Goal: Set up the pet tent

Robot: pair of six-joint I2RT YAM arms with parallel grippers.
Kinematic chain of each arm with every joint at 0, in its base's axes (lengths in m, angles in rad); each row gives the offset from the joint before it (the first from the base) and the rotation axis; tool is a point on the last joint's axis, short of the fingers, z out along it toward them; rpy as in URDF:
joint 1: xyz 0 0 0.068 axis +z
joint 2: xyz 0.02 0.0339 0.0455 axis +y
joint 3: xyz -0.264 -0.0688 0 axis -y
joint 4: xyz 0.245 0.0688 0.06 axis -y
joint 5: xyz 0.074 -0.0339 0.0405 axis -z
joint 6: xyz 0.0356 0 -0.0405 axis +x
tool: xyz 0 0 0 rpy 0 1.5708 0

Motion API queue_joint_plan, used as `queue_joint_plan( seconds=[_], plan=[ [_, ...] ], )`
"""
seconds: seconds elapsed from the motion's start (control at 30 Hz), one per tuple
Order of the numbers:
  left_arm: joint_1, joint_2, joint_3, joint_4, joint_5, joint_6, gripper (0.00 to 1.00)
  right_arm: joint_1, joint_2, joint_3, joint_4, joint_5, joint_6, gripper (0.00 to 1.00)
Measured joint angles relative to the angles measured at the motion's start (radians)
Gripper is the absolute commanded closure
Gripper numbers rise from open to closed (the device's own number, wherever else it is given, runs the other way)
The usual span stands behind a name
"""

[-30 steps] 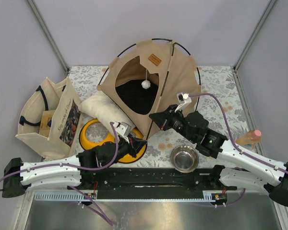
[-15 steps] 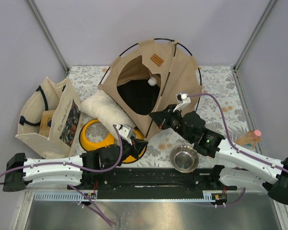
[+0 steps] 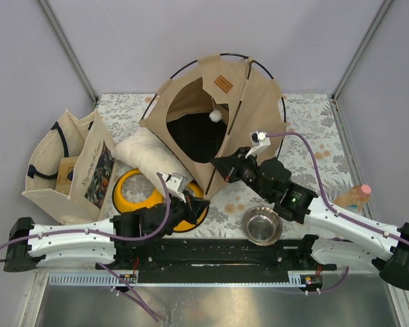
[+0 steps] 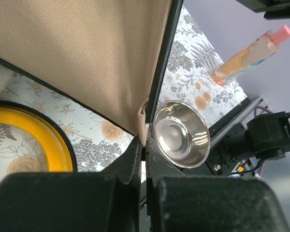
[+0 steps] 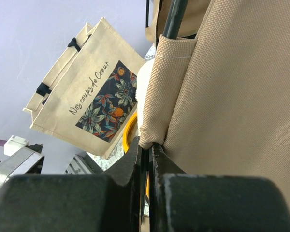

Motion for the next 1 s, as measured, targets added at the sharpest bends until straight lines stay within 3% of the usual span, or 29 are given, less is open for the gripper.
queue_joint_plan(
  seconds=[0.37,0.67,1.0],
  plan=[
    [-0.003,0.014,0.086,-0.214,-0.073,-0.374,1.0,0.0,-0.003,0.0,0.01,-0.014,0.024,1.0],
    [-0.009,0.012,0.091,-0.294,-0.105,-0.712,1.0,0.0,-0.006,-0.001,0.016,-0.07,0.048,1.0],
    [-0.016,0.064,0.121,-0.344,-0.118,-0.841,1.0,-0.003,-0.005,-0.05,0.088,-0.12,0.089,1.0]
  ],
)
